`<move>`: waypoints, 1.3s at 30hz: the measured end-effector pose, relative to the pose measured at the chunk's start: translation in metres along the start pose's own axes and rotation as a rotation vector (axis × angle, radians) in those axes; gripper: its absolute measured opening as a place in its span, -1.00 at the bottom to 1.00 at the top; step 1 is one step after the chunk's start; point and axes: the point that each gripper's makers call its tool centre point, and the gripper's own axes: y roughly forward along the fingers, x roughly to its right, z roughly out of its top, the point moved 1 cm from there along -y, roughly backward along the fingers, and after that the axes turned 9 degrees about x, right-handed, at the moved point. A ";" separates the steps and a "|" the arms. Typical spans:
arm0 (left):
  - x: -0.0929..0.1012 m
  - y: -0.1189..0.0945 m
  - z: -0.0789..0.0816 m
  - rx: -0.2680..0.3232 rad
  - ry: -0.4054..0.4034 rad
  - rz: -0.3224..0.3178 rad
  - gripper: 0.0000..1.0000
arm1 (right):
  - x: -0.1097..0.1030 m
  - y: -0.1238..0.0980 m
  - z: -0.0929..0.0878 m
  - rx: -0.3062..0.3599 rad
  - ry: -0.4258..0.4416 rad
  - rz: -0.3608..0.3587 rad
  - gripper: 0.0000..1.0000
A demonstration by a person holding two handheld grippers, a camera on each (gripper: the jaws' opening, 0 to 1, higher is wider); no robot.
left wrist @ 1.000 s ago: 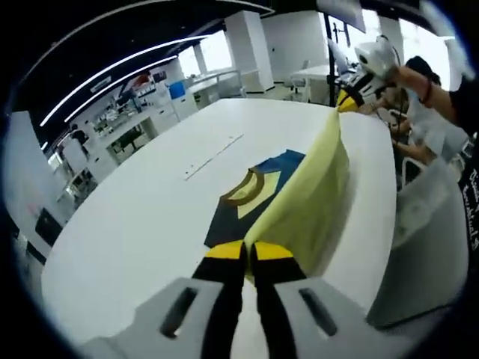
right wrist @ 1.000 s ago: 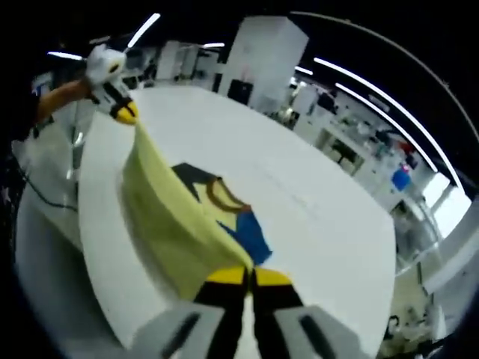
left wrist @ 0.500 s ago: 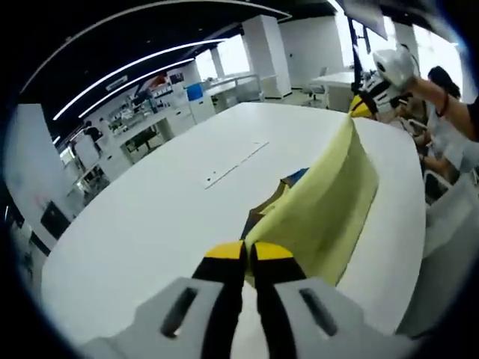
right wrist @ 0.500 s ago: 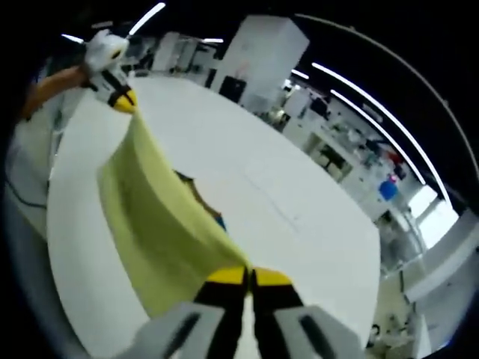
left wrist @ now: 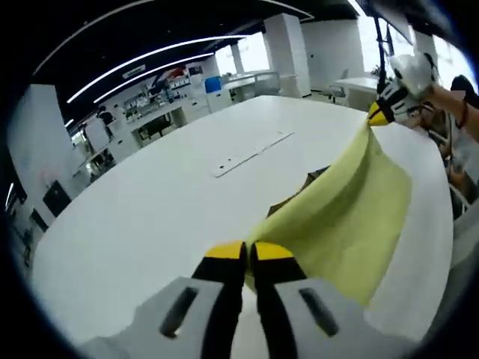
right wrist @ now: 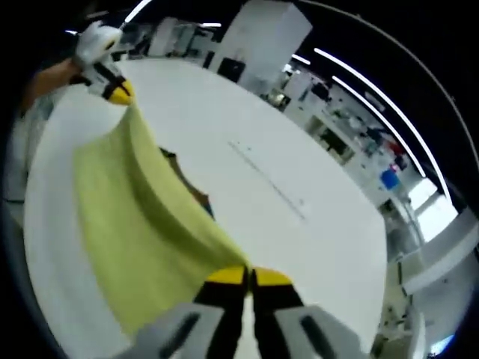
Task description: Fold the garment on the visible template until the final outline fits inside the template.
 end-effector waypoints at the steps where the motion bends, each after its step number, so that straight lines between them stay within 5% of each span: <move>1: -0.002 0.003 -0.002 -0.004 -0.005 0.000 -0.99 | 0.000 0.002 -0.001 -0.003 0.001 0.003 -1.00; 15: -0.010 0.047 -0.044 -0.105 -0.021 0.006 -0.97 | -0.012 0.054 -0.032 -0.071 -0.001 0.076 -1.00; 28: -0.015 0.052 -0.066 -0.143 -0.072 0.003 -0.85 | -0.015 0.064 -0.050 -0.073 0.073 0.108 -0.95; 33: -0.020 0.047 -0.064 -0.136 -0.009 -0.007 -0.73 | -0.007 0.058 -0.051 -0.071 0.089 0.087 -0.75; 37: -0.007 0.044 -0.058 -0.104 0.023 -0.071 -0.73 | -0.020 0.051 -0.038 -0.017 0.102 0.134 -0.60; 39: -0.004 0.041 -0.062 -0.121 0.109 -0.110 -0.72 | -0.021 0.053 -0.038 -0.018 0.045 0.152 -0.49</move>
